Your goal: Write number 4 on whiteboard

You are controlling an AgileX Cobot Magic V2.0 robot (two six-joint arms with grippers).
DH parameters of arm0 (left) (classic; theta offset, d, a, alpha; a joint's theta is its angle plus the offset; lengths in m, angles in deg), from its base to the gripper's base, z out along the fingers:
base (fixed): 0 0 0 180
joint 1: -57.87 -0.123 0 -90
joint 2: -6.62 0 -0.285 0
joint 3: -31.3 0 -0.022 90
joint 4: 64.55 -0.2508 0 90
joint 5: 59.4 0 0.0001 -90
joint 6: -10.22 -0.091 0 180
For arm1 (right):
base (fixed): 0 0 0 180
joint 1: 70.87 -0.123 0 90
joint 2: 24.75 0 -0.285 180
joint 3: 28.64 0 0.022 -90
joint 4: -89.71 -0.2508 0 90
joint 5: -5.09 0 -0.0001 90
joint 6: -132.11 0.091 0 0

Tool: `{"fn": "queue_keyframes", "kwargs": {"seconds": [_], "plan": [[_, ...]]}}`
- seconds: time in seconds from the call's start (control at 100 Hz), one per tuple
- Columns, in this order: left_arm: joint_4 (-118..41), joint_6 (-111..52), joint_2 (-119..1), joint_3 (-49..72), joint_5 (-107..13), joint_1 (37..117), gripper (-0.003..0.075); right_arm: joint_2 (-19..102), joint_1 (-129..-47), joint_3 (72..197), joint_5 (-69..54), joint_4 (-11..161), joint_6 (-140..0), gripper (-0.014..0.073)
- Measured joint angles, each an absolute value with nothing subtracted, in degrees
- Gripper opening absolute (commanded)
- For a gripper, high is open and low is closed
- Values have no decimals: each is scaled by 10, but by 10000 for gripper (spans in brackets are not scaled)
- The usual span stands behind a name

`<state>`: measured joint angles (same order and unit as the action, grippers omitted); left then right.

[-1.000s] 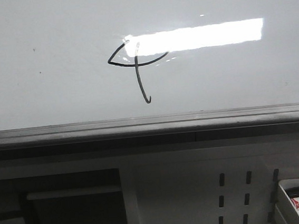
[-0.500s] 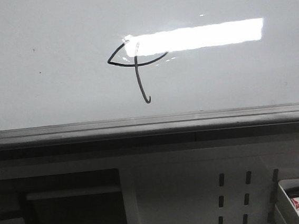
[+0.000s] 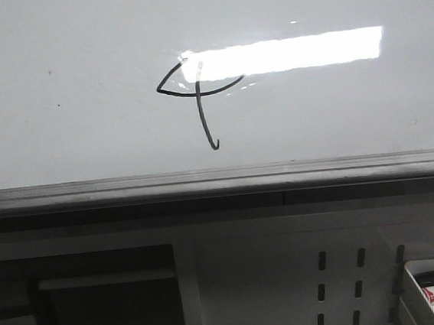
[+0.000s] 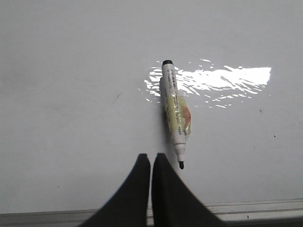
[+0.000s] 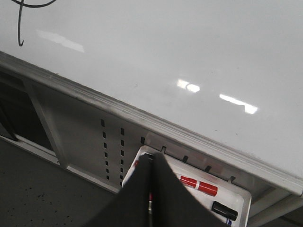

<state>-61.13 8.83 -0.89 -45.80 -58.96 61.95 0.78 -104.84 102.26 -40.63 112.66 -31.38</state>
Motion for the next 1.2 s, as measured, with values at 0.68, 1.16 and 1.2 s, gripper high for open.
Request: {"fn": "queue_keyframes", "kwargs": {"seconds": [0.68, 1.16, 1.2], "plan": [[-611, 88, -9, -458, -590, 620, -20, -129, -801, 847, -134, 1037, -307, -71], [-611, 89, -9, -458, -588, 620, -20, -175, -732, 738, -16, 983, -306, -71], [-611, 89, -9, -458, -588, 620, -20, -175, -732, 738, -16, 983, -306, -71]]}}
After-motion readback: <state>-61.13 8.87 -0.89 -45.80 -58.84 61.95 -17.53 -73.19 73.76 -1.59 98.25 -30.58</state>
